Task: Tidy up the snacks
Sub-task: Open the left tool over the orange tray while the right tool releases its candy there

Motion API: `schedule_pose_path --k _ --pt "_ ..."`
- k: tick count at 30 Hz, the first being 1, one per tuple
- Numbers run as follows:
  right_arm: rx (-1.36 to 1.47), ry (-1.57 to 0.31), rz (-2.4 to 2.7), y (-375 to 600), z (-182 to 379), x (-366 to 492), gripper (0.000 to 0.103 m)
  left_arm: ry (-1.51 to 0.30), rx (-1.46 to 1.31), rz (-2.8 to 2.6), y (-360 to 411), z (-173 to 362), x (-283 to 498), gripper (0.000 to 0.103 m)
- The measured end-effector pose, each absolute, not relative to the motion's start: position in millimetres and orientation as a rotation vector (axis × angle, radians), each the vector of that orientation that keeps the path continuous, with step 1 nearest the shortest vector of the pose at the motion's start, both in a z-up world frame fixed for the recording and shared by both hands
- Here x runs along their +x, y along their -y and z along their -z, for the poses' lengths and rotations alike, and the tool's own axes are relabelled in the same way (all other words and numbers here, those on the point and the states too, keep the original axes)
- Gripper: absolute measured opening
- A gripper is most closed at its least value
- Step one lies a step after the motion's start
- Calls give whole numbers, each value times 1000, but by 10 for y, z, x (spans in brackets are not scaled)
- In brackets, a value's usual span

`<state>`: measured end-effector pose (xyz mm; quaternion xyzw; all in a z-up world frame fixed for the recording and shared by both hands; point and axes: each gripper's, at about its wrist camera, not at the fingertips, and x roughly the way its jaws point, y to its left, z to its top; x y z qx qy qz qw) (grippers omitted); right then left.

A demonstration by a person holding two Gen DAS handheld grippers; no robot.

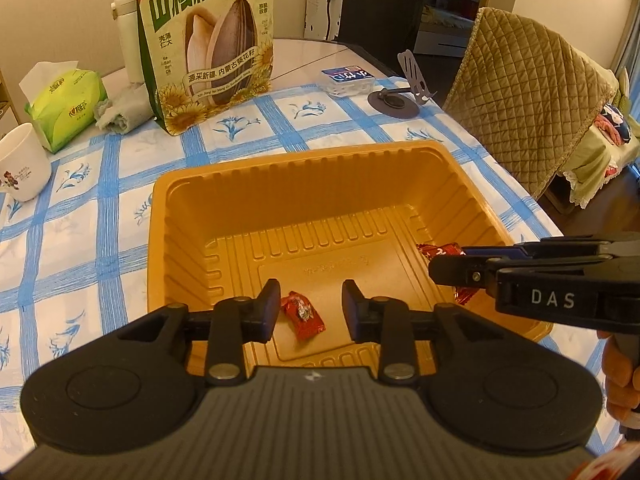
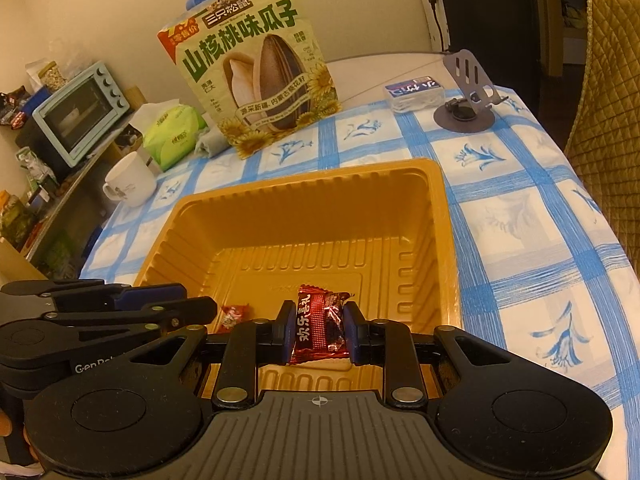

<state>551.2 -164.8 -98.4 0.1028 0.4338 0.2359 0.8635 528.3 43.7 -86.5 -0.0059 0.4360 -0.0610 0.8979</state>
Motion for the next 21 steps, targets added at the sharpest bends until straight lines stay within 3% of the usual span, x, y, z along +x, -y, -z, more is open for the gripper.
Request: schedule_pose_path --k 10,14,16,17,18,21 --pt "214 -896 -483 1618 971 5577 26 -904 -10 122 -477 860 5323 35" --pt "217 -874 -483 1594 935 5596 27 -895 -18 114 -520 827 5312 46" --pt "231 -883 -495 1601 920 5624 43 -891 -21 113 -538 804 5294 51" --pt "241 -874 -486 1611 907 5617 60 -890 -27 112 -549 792 5286 53" --pt "252 -855 -474 1630 888 5601 68 -887 -33 112 -559 780 5275 56" --pt "270 -848 -474 1658 840 5589 70 -876 -44 108 -580 730 5227 66"
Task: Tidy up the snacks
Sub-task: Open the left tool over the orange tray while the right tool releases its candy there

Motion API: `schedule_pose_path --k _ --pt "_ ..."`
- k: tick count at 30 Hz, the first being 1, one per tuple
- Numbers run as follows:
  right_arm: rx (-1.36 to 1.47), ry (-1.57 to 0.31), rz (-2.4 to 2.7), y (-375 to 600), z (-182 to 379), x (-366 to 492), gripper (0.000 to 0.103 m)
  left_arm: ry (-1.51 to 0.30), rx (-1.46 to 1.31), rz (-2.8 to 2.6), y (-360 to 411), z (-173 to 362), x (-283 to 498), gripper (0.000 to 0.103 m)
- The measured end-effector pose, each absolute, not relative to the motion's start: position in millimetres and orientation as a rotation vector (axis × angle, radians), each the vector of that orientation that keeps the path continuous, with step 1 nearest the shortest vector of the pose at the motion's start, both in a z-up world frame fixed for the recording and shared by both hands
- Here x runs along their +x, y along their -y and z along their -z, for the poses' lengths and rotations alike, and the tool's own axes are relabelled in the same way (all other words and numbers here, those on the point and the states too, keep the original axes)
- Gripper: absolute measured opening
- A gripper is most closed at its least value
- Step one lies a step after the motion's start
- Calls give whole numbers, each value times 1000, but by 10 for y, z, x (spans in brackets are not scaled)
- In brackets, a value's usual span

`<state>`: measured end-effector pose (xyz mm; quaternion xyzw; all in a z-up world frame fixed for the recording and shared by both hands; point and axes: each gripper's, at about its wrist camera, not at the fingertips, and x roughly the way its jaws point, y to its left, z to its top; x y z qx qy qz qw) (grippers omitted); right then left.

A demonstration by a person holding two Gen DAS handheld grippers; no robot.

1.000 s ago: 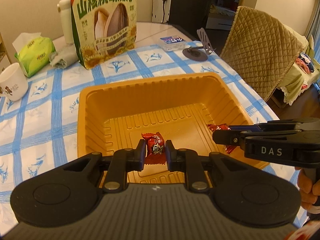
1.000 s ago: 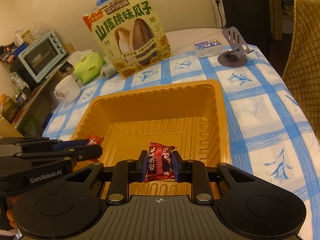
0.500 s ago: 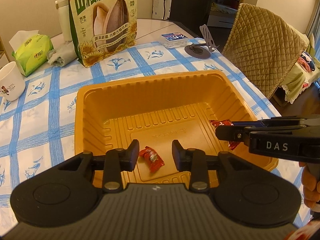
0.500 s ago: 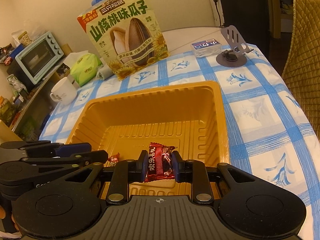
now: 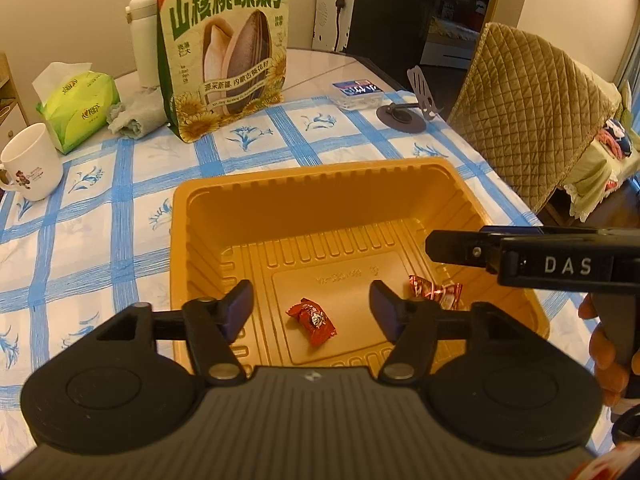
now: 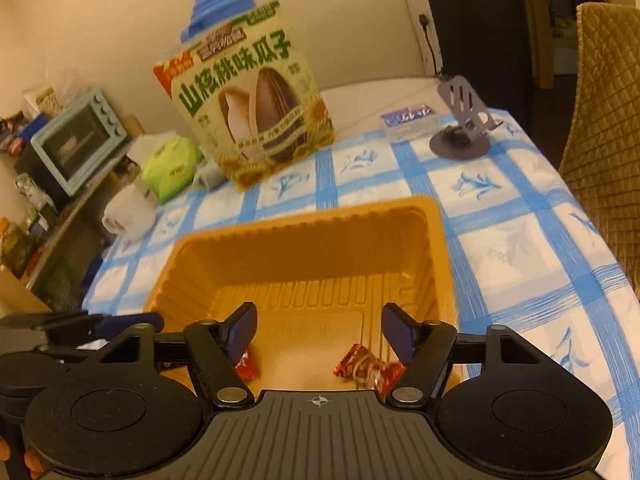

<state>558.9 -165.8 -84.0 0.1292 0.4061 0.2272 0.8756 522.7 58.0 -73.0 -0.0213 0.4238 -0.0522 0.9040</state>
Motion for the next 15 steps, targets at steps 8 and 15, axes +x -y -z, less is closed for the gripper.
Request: schedule_pose_path --k 8,15 --pt "296 -823 -475 1788 664 5499 83 -832 -65 94 -619 516 5042 81" --pt "314 -778 -490 1915 443 5305 86 -784 -88 89 -613 262 4782 83"
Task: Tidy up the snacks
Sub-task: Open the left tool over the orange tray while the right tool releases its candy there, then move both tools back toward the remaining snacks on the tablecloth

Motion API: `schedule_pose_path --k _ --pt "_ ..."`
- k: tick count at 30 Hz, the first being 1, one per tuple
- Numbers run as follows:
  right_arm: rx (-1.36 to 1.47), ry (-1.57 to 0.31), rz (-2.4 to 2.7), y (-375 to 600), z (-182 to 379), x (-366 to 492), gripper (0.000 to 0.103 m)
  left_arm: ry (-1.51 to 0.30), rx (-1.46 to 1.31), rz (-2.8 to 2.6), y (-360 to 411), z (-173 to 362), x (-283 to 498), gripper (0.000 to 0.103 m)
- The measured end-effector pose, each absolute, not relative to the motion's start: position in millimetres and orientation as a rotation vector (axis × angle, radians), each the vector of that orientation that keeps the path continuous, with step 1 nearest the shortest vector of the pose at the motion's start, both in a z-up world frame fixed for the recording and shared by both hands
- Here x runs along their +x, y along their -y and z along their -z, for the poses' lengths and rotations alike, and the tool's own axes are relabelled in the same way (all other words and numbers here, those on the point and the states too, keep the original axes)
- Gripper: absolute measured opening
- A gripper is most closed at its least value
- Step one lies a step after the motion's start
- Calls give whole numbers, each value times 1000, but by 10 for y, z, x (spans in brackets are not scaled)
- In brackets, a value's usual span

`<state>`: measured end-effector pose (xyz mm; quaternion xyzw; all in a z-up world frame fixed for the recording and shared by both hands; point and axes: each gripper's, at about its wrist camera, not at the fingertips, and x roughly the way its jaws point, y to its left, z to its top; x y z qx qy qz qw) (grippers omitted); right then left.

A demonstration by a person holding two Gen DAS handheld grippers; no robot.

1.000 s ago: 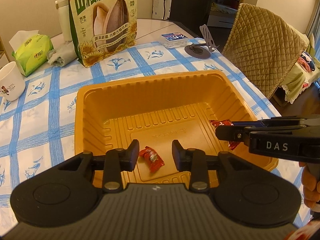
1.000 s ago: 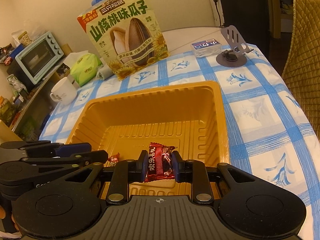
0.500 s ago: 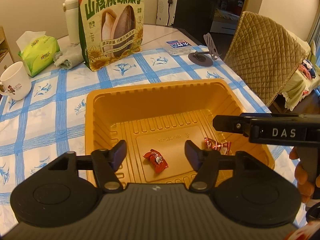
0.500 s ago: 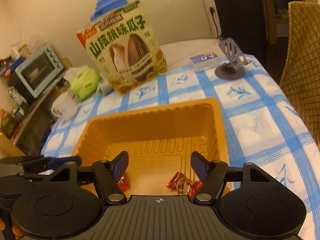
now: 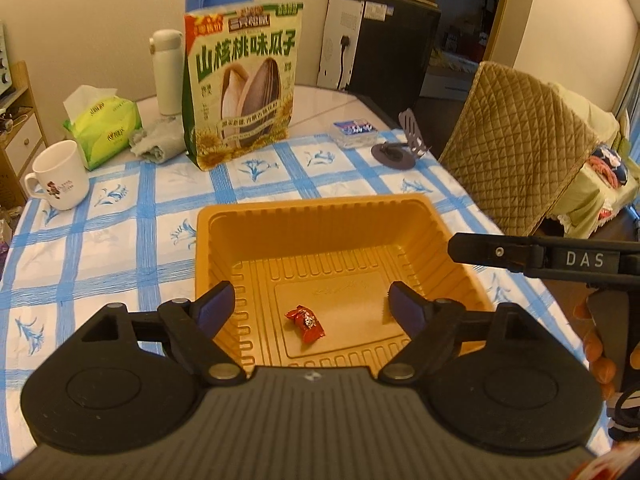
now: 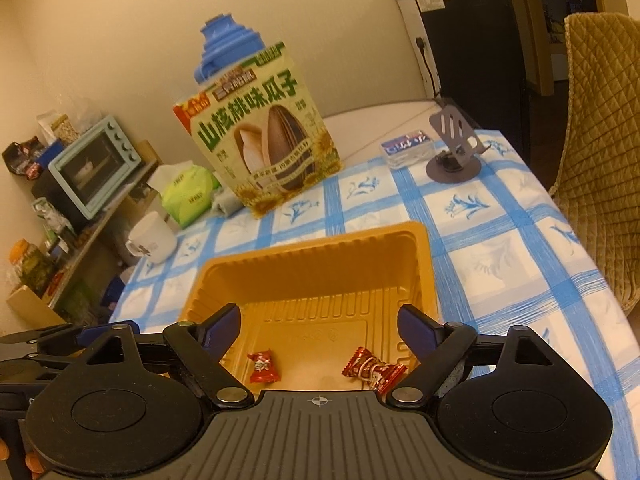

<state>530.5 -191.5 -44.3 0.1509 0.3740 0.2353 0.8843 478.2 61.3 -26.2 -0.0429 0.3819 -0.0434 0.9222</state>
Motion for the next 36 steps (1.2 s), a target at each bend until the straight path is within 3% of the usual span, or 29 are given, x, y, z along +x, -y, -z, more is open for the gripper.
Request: schedule_pose_path --k 18,36 --pt "255 -687 -581 2186 -44 4335 88 -683 -144 23 -483 -237 3610 86" --pt "92 -743 -744 2207 -35 3373 88 -704 -192 -55 -245 -132 2435 86"
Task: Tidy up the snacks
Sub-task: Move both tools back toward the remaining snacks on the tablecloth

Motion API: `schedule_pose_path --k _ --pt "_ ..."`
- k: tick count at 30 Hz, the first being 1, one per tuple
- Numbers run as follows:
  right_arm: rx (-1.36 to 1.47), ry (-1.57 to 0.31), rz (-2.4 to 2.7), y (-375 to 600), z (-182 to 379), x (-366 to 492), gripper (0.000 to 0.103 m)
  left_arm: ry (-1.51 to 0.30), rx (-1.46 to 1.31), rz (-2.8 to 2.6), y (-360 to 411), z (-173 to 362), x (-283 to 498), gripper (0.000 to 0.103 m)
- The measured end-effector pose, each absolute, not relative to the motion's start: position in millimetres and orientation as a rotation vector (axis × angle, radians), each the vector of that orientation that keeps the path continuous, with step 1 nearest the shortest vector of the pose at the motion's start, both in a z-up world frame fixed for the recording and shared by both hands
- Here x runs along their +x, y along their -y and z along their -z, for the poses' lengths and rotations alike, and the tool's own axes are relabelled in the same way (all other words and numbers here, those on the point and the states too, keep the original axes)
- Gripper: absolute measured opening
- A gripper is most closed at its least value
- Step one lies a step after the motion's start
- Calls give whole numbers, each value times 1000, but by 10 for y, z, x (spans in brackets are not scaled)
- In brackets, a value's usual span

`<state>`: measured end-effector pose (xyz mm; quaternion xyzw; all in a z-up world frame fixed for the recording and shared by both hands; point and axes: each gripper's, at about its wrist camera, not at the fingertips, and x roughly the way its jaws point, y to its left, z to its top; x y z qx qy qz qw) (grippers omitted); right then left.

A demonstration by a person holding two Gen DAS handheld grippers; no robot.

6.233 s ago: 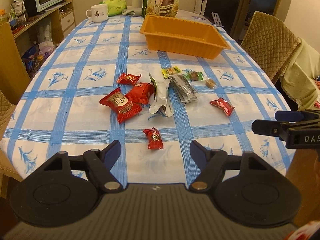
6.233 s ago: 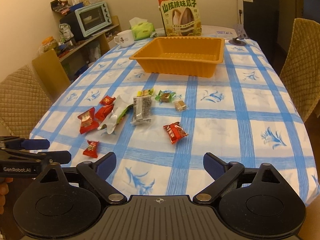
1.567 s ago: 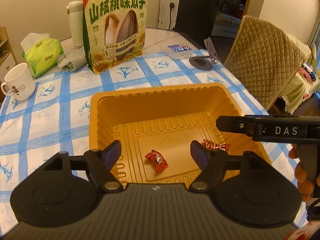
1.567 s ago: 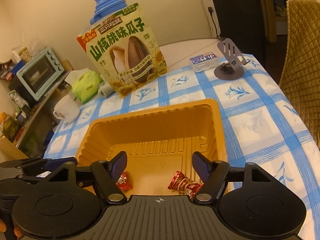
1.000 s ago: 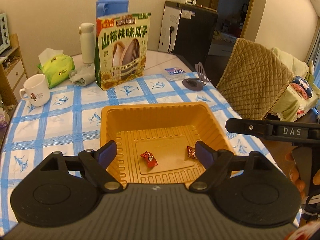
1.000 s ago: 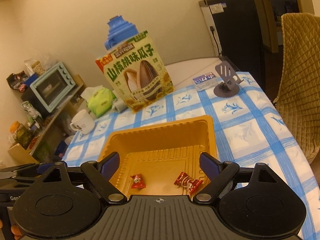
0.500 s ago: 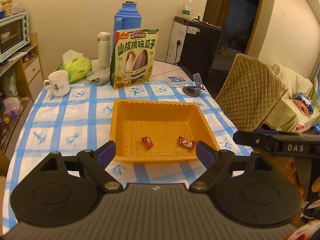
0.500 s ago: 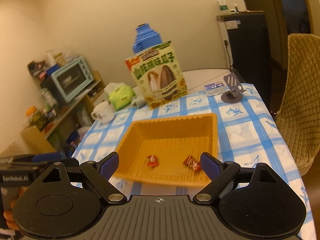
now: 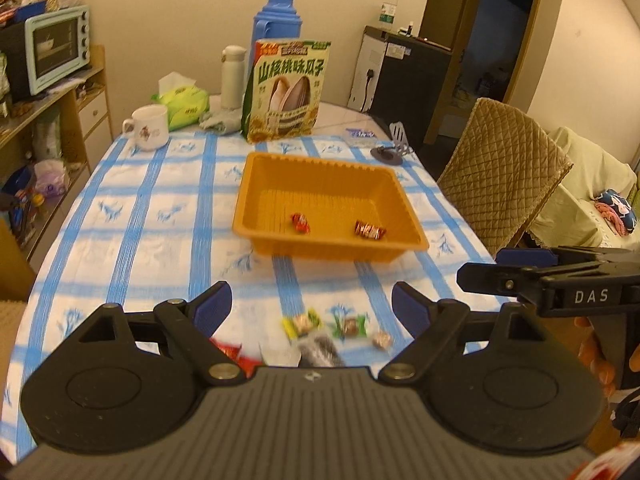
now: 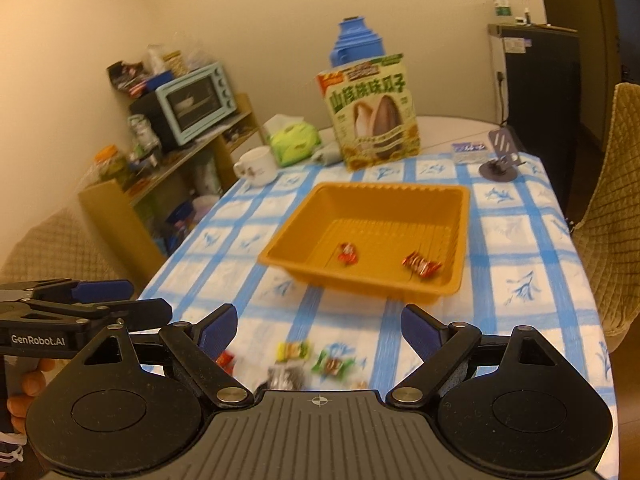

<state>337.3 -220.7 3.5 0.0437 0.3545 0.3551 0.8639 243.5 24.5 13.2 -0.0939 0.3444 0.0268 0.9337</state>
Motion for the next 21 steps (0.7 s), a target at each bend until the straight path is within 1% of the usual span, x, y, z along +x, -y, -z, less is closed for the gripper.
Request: schedule_pose_path --k 8,17,21 --pt "65 -790 -762 2197 149 3200 88 -736 -189 -101 -255 42 2161 86" --pt "21 -872 -753 2168 531 3052 88 -805 -186 -143 -347 335 1959 84" --pt "12 -912 -744 2140 683 2988 88 -835 -173 -160 -401 456 1906 82"
